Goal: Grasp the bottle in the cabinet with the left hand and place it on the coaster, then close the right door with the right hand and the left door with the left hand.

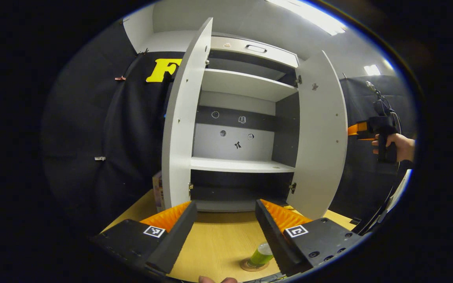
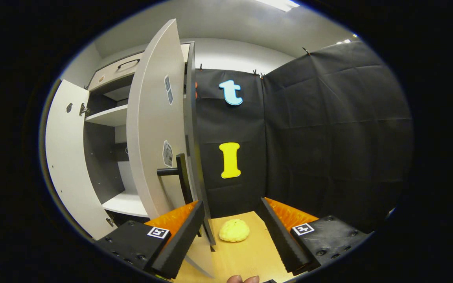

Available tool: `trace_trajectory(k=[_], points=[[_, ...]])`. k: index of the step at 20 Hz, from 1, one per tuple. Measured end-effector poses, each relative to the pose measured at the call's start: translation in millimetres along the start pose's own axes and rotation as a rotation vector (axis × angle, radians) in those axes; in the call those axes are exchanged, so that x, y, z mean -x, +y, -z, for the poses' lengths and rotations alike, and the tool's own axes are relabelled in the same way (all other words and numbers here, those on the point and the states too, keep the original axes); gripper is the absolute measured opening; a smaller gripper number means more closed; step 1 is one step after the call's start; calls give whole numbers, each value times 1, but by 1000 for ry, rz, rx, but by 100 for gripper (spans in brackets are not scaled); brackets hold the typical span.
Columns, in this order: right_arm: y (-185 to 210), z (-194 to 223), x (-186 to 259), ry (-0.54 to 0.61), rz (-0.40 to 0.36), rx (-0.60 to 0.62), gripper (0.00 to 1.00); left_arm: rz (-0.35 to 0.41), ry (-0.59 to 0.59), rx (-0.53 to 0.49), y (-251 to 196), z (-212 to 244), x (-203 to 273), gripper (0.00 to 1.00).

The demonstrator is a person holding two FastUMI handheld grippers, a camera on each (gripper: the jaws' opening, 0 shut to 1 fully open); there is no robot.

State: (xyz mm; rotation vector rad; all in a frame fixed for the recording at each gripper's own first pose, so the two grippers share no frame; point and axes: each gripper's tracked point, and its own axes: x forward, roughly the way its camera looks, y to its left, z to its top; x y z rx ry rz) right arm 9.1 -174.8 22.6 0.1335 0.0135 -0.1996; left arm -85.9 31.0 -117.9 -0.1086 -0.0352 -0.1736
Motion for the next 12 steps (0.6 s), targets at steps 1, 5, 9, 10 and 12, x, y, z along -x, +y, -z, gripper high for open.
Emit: trace_trajectory(k=[1, 5, 9, 10, 12], points=[[5, 1, 0, 3, -13, -12, 97, -4, -3, -8, 3, -2, 0, 95], [45, 9, 6, 15, -69, -45, 97, -19, -7, -41, 13, -11, 3, 95], [95, 17, 5, 36, -164, -48, 100, -30, -3, -48, 19, -15, 8, 95], [110, 19, 4, 40, -188, -48, 97, -39, -1, -42, 21, -17, 9, 95], [137, 24, -2, 43, -225, -45, 97, -60, 11, -30, 28, -17, 13, 95]])
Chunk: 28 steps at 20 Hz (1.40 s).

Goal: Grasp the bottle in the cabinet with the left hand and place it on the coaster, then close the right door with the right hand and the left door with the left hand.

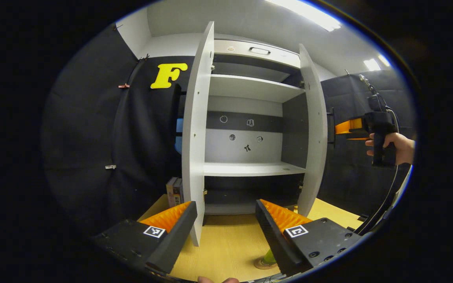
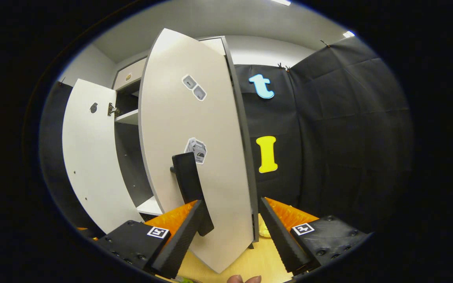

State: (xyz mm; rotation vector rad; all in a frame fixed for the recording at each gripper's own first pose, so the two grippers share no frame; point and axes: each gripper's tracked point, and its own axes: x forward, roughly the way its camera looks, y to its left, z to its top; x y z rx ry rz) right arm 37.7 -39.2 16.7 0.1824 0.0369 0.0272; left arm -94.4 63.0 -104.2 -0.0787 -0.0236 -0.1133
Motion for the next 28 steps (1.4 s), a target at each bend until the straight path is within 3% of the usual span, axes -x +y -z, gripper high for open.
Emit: trace_trajectory(k=[4, 10, 21, 28], points=[[47, 14, -22, 18, -65, 30, 98, -53, 27, -7, 22, -3, 5, 95], [64, 15, -43, 1, -71, 65, 98, -117, 56, -10, 58, -10, 7, 95], [58, 22, -27, 26, -34, 67, 98, -237, 25, 16, 150, -77, -25, 95], [46, 20, -20, 15, -9, 108, 98, -231, -17, 18, 172, -123, -82, 95]])
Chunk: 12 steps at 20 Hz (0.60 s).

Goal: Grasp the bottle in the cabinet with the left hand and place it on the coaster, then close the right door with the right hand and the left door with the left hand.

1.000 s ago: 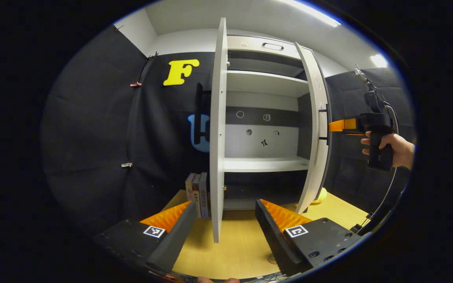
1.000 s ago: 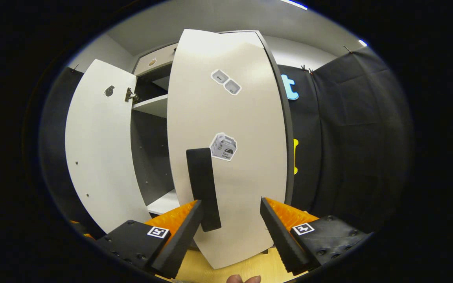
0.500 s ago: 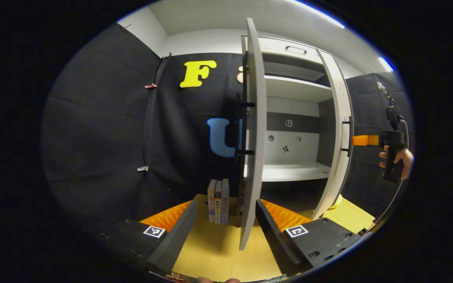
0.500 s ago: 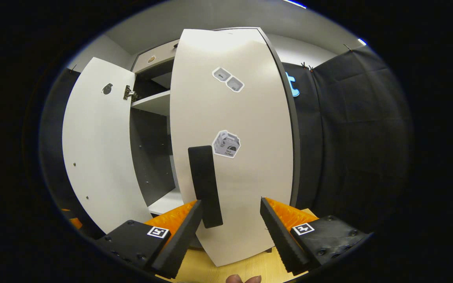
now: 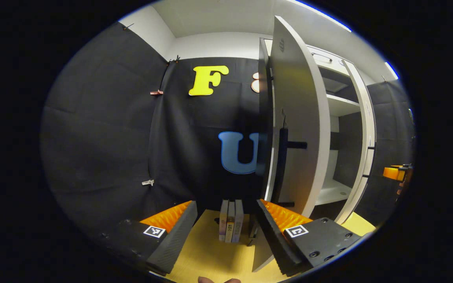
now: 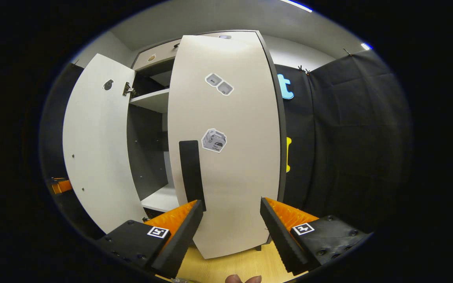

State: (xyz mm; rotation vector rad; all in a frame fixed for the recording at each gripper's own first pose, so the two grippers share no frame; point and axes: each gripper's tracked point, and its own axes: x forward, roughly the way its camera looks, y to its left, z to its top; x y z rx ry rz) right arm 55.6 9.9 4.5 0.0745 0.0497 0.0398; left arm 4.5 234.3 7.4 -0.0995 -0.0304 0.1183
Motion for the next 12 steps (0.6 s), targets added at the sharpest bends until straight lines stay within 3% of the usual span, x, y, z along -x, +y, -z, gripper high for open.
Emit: trace_trajectory(k=[5, 12], points=[[-3, 1, 2, -2, 5, 1, 98, 16, -13, -43, -14, -3, -3, 95], [-12, -2, 5, -6, 1, -15, 98, 51, 10, -24, -54, 1, 15, 95]])
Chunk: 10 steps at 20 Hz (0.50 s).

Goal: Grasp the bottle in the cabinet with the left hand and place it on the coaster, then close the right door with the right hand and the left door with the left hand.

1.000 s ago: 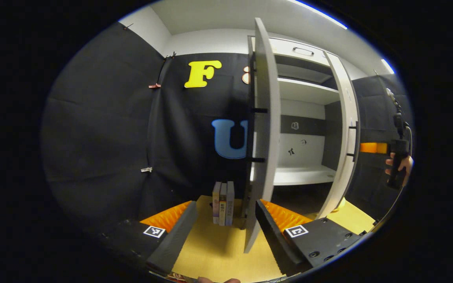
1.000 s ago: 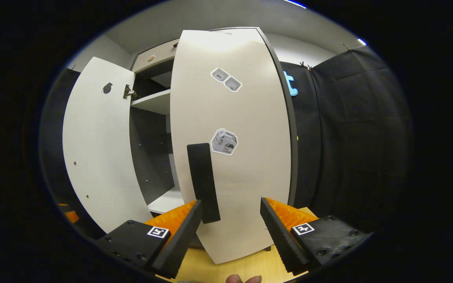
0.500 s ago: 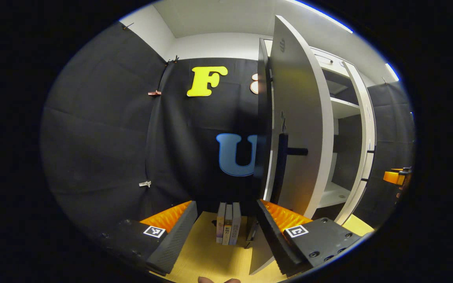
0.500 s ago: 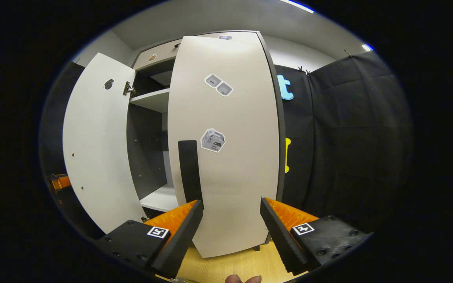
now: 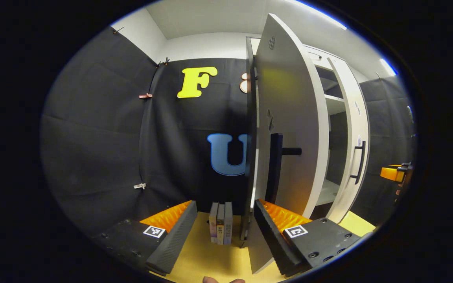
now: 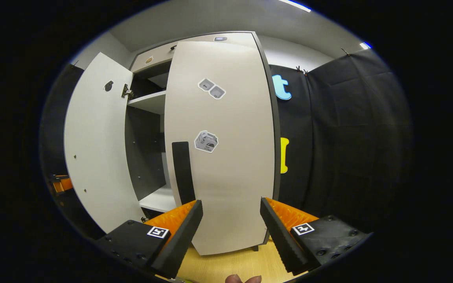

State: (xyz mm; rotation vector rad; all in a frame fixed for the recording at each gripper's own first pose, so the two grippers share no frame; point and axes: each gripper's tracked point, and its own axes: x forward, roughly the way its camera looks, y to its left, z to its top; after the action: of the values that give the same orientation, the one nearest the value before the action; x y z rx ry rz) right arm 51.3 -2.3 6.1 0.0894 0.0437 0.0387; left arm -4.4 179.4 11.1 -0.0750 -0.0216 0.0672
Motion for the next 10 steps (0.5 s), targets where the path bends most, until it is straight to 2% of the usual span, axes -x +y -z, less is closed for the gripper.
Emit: trace_trajectory(k=[7, 8, 10], points=[[-11, 0, 8, 6, -5, 13, 98, 98, 0, 1, -65, 1, -1, 94], [-13, 0, 10, 6, -3, 13, 98, 112, 1, 2, -73, 2, -2, 92], [-18, -1, 13, 7, 0, 23, 98, 138, 5, 9, -88, 2, -6, 95]])
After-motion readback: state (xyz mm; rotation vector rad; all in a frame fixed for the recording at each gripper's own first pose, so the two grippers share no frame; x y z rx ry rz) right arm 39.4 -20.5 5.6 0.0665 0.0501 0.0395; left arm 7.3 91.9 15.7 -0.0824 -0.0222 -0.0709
